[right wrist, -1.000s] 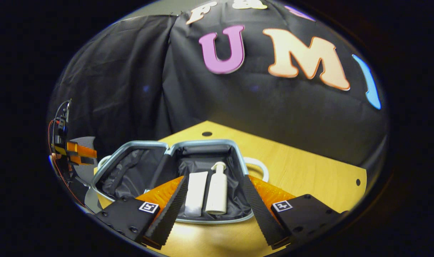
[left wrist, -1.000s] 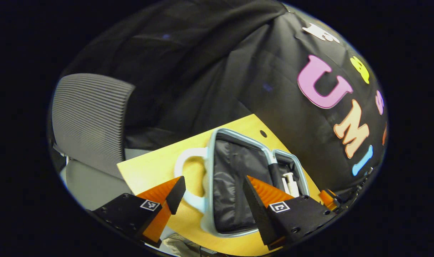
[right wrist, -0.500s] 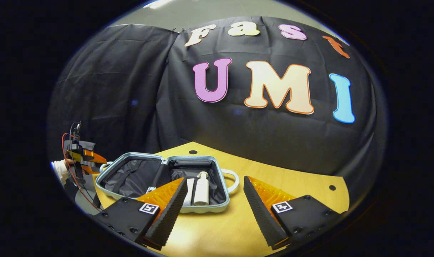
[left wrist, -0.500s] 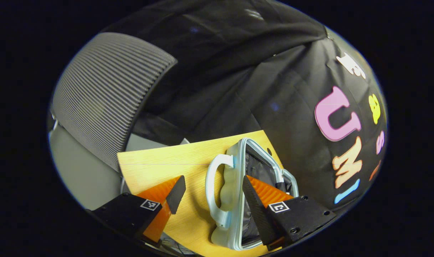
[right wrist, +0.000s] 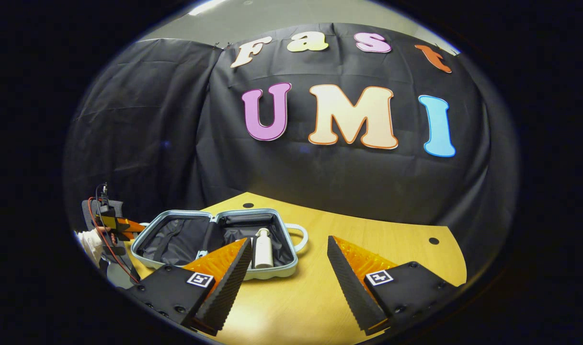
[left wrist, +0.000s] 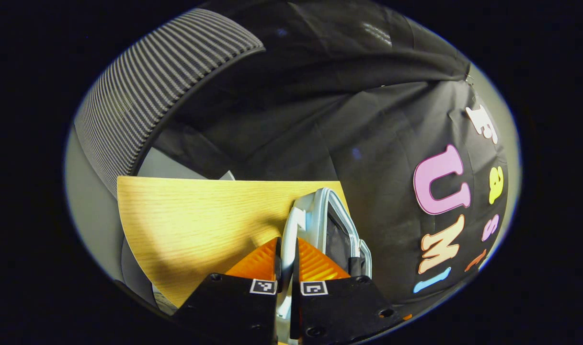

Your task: First open the suitcase, pack the skin care products into it, and then close the suitcase.

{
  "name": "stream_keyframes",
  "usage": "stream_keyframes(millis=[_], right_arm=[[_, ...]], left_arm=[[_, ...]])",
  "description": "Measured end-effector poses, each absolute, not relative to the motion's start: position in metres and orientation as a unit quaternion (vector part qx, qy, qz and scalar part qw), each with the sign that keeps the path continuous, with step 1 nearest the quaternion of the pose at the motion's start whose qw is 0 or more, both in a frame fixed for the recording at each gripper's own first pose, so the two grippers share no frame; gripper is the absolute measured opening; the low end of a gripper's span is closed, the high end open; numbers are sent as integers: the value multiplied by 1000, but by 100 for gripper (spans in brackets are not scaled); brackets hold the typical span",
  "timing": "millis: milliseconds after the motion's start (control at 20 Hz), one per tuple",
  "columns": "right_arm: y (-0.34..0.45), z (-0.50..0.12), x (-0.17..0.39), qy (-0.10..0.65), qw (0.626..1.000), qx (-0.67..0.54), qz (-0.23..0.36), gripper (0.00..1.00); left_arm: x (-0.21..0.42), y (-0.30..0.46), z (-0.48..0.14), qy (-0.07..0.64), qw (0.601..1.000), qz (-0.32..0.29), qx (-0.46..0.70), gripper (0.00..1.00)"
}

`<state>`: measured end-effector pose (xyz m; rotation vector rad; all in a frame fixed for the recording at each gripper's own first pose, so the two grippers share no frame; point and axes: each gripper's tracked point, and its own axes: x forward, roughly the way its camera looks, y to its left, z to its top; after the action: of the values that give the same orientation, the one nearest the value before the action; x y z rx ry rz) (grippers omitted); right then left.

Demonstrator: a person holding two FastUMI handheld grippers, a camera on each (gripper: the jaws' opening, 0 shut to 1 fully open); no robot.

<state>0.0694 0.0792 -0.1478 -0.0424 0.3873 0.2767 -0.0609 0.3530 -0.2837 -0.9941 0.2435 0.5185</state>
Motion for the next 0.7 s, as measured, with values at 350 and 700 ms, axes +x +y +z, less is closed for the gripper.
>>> stream_keyframes(millis=[350,700], right_arm=[[45,-139,70,181,978,-3,101,99],[15,-126,68,163,984,12,74,99]], left_arm=[[-44,321,-184,120,900,226,-353,0],[28,235,-96,165,952,199,-166,0]])
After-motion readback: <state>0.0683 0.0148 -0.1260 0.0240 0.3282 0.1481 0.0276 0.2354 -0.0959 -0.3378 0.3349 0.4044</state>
